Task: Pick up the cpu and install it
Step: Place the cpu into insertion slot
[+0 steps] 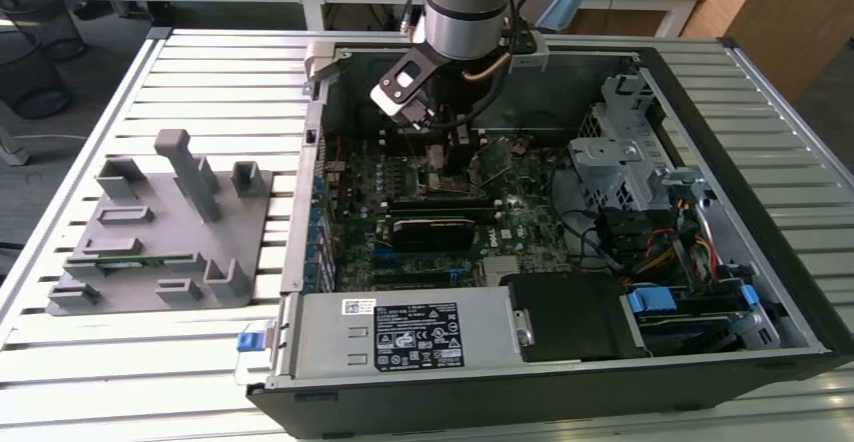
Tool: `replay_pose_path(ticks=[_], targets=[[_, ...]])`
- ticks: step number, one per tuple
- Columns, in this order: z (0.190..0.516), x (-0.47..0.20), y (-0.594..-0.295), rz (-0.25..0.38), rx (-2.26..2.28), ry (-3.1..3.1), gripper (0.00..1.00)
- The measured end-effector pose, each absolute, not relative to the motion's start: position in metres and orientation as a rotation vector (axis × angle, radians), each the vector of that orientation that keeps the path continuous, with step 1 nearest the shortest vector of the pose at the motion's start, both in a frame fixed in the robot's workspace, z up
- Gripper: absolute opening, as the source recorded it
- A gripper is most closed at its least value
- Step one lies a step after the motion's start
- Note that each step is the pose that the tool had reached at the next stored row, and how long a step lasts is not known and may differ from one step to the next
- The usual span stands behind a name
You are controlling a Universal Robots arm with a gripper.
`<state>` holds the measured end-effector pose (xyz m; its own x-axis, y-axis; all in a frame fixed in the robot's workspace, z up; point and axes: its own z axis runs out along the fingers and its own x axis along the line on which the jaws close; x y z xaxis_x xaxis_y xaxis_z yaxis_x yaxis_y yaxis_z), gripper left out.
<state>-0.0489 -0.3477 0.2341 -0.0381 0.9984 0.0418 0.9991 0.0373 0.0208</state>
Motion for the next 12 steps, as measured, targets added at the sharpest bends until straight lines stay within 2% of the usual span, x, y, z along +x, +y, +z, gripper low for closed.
replay_pose_path(ticks=[12], targets=[[0.2287,-0.0487,-0.3474,-0.075,-2.165,-2.248,0.54]])
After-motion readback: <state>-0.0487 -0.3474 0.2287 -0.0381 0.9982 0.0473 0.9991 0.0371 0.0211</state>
